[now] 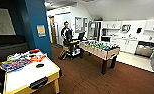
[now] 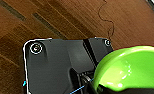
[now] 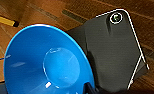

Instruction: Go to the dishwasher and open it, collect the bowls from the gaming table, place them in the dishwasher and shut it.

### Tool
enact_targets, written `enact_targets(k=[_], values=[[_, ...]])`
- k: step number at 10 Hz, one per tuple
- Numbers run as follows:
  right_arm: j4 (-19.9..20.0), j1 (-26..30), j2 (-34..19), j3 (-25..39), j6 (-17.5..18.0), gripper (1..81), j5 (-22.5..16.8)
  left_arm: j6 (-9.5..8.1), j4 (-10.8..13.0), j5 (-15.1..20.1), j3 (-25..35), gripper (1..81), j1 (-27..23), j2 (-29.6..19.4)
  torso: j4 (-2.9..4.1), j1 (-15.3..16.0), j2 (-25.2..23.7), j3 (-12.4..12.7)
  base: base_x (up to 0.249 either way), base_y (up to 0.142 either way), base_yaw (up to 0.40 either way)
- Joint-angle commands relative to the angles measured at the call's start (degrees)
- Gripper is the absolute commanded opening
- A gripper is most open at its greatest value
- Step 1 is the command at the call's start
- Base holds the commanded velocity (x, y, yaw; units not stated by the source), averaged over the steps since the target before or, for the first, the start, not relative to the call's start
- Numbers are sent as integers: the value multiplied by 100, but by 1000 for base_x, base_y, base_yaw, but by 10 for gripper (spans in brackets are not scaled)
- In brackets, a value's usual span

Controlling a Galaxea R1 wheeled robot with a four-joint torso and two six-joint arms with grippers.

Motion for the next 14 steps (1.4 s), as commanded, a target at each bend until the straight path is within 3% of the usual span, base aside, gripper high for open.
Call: enact_targets(k=[1, 14], values=[[-138, 221, -59, 56, -33, 10, -212, 39, 42, 106, -36, 10, -263, -123, 0, 0, 0, 0, 0, 0, -373], [-138, 204, 55, -111, -33, 10, -212, 39, 42, 106, -36, 10, -263, -115, 0, 0, 0, 0, 0, 0, -373]])
